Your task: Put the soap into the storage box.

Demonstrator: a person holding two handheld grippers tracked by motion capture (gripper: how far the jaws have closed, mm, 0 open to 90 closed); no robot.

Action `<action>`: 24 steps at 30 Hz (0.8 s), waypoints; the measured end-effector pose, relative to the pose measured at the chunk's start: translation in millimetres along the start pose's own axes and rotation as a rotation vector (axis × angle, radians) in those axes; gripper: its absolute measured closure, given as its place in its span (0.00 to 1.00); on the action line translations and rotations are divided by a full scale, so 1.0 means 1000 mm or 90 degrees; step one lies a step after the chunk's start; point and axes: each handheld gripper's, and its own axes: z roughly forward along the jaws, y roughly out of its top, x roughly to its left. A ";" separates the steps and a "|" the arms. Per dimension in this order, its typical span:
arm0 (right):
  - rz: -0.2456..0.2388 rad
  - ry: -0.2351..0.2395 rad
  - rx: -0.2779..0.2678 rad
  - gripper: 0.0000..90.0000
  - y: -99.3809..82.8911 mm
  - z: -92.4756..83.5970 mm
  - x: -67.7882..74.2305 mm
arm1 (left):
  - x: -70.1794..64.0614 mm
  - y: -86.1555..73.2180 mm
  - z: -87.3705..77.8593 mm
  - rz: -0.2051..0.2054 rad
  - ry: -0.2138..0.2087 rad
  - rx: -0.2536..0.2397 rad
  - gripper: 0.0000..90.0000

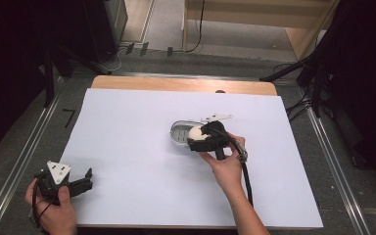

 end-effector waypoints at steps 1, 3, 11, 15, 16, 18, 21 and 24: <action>0.001 -0.003 0.001 0.26 0.001 0.001 0.000 | 0.000 0.000 0.000 0.000 0.000 0.000 0.00; 0.001 0.000 0.001 0.26 0.002 0.002 0.000 | 0.000 0.000 0.000 0.000 0.000 0.000 0.00; 0.010 0.001 0.008 0.26 0.009 0.012 0.001 | 0.000 0.000 0.000 0.000 -0.001 0.000 0.00; 0.019 0.000 0.010 0.26 0.012 0.016 0.001 | 0.000 0.000 0.000 0.000 -0.001 0.000 0.00; 0.021 0.001 0.010 0.26 0.012 0.017 0.001 | 0.000 0.000 0.000 -0.001 -0.001 0.000 0.00; 0.023 0.000 0.011 0.26 0.013 0.018 0.001 | 0.000 0.000 0.000 -0.001 -0.001 -0.001 0.00; 0.026 -0.002 0.013 0.26 0.016 0.021 0.001 | 0.000 0.000 0.000 -0.001 -0.001 0.000 0.00; 0.029 -0.001 0.014 0.26 0.018 0.023 0.001 | 0.000 0.000 0.000 -0.001 -0.001 0.000 0.00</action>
